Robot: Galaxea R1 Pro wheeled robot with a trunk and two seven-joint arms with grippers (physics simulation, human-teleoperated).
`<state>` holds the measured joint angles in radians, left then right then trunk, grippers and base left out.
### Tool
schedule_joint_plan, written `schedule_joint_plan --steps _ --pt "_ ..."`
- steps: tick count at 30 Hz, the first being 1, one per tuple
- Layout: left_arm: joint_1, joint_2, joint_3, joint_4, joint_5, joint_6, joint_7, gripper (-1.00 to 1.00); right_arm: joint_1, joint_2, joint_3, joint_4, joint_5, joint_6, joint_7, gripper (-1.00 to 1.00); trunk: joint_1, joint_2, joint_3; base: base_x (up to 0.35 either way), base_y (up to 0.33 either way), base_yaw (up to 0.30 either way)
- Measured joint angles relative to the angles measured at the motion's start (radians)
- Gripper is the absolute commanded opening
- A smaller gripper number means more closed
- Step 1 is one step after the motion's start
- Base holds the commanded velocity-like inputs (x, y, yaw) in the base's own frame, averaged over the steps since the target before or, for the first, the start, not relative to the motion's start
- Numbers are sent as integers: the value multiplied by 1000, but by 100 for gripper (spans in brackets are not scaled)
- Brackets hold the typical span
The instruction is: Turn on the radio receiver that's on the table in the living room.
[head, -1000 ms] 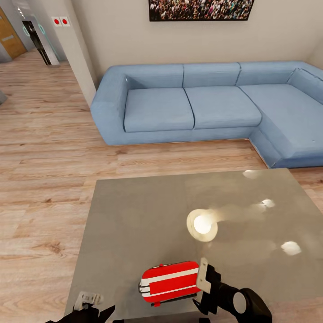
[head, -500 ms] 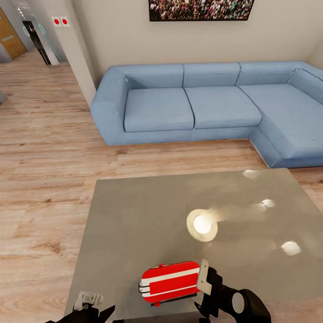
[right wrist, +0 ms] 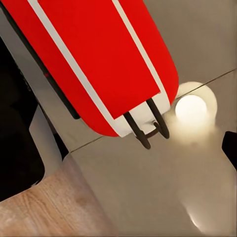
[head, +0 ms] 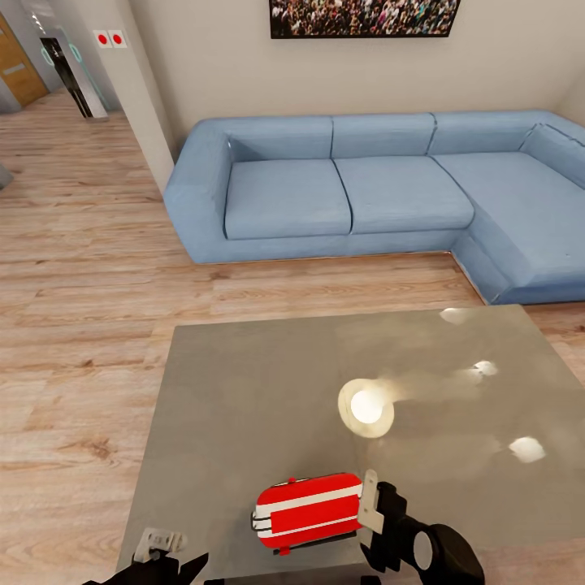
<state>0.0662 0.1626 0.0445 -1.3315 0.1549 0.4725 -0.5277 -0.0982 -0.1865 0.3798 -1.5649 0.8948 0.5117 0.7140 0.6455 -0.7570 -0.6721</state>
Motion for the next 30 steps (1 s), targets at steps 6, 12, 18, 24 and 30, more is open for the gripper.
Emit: schedule_joint_plan --steps 6,12,18,24,30 --pt "0 0 1 0 -1 0 0 100 0 16 1 0 20 1 1 100 0 0 0 0 0 0" --pt "0 0 0 0 -1 0 0 100 0 33 0 1 63 1 1 100 0 0 0 0 0 0" --pt "0 0 0 0 -1 0 0 100 -1 65 -1 2 86 1 2 100 0 0 0 0 0 0" --pt "0 0 1 0 -1 0 0 100 -1 108 -1 3 115 2 3 100 0 0 0 0 0 0" --pt "0 0 1 1 -1 0 0 100 -2 200 -1 6 209 4 37 100 0 0 0 0 0 0"
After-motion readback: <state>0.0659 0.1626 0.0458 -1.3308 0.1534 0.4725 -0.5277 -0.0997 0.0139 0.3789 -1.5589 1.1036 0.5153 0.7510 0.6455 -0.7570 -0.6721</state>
